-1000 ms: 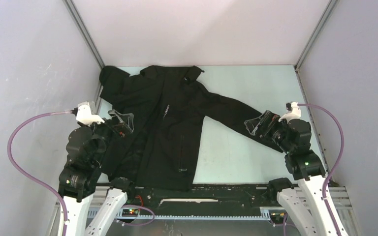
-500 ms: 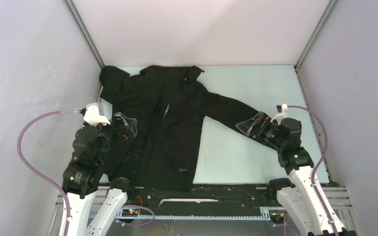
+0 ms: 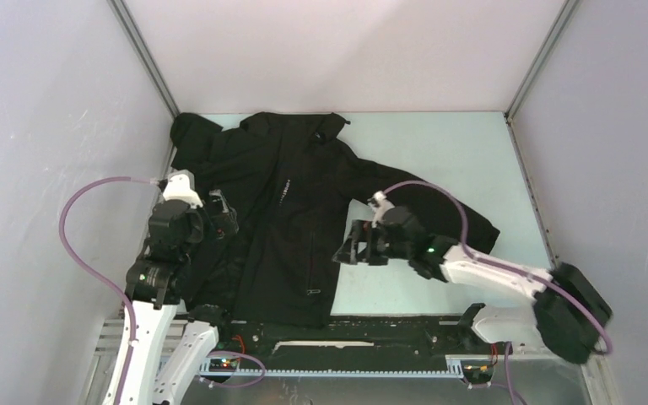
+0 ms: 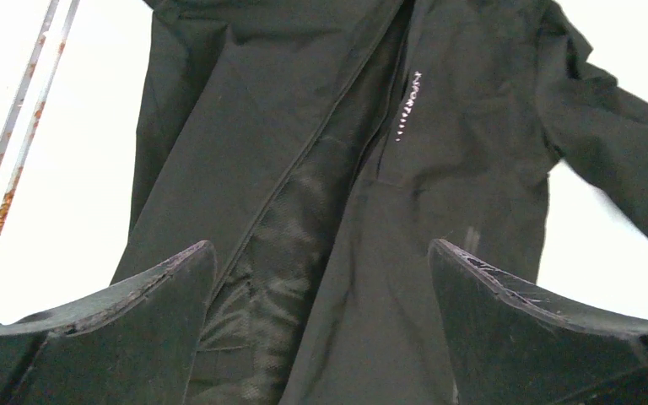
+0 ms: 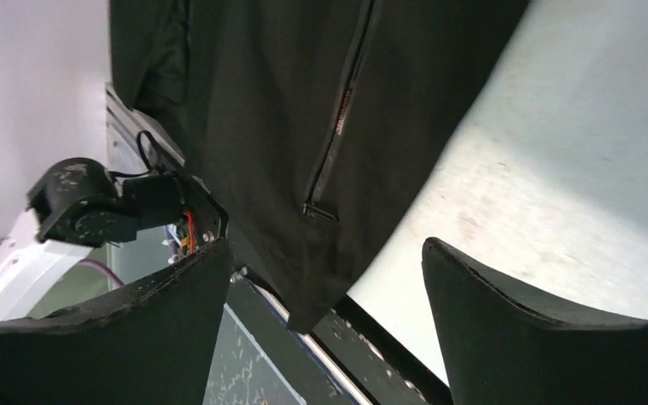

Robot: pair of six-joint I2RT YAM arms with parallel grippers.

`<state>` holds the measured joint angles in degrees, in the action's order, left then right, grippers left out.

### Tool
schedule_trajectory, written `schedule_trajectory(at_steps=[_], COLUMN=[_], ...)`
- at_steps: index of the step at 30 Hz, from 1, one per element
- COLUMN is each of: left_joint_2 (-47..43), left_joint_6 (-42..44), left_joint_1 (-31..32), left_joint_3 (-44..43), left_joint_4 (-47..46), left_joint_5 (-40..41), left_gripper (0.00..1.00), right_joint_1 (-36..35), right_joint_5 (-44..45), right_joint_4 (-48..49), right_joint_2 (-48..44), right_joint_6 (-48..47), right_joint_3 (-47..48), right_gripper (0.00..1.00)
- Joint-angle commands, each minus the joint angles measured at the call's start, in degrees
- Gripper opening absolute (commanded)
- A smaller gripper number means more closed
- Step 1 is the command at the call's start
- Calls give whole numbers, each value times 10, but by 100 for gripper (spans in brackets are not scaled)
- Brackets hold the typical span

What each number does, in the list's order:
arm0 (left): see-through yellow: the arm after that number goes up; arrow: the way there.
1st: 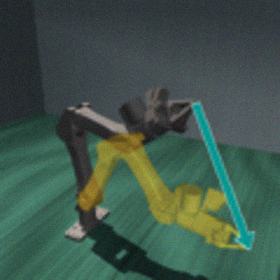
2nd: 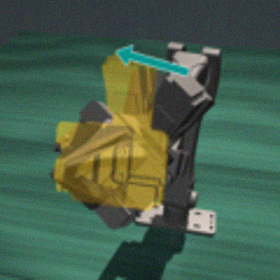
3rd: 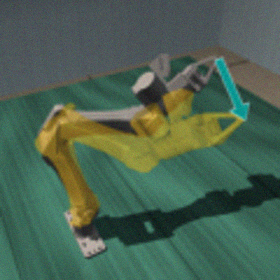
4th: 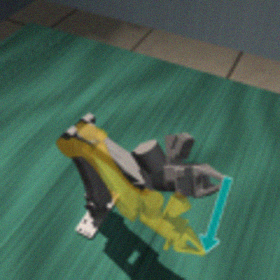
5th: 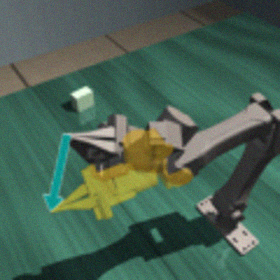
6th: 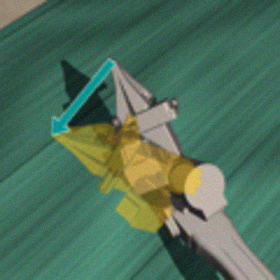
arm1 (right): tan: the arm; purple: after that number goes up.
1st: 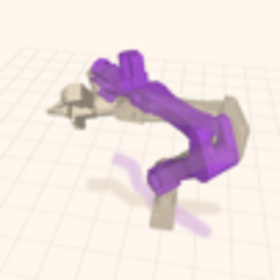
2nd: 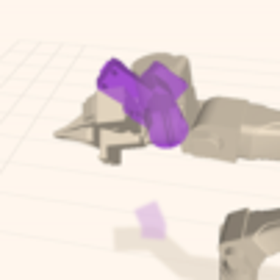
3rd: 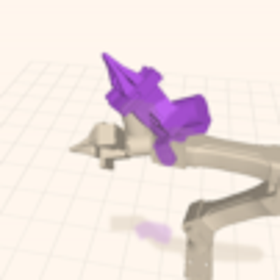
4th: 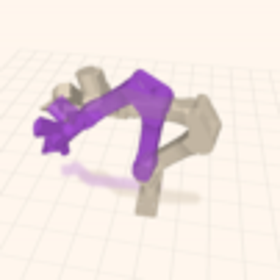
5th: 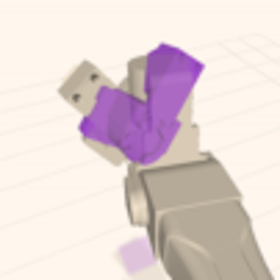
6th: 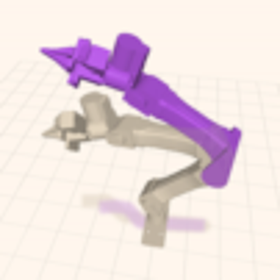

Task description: Zip up the jacket

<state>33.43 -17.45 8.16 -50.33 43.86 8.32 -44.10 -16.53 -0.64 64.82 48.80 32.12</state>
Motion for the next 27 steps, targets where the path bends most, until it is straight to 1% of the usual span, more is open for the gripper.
schedule_trajectory(at_steps=[1,4,6,8,9,16,19,22,26,27], left_joint_2=[26,31,29,29,28,29,29,30,31,30], left_joint_6=[42,48,50,50,51,57,57,58,58,58], left_joint_1=[-5,-5,-5,-5,-5,-5,-5,-5,-5,-5], left_joint_3=[12,23,31,33,34,39,41,42,42,42], left_joint_4=[-24,-35,-45,-49,-51,-61,-64,-65,-66,-66], left_joint_5=[32,35,30,26,25,5,-3,-10,-14,-14], left_gripper=[100,100,100,100,100,100,100,100,100,100], right_joint_1=[-71,-104,-119,-130,-137,-170,-176,-188,-209,-216], right_joint_5=[88,130,149,160,173,255,282,324,383,398], right_joint_4=[63,50,45,49,41,8,8,-21,-35,-37], right_joint_2=[116,170,195,215,223,264,280,300,325,330], right_joint_6=[25,24,24,13,8,12,10,12,28,33], right_joint_3=[67,97,105,108,112,123,124,137,160,164], right_gripper=[83,78,73,60,58,63,63,63,59,55])
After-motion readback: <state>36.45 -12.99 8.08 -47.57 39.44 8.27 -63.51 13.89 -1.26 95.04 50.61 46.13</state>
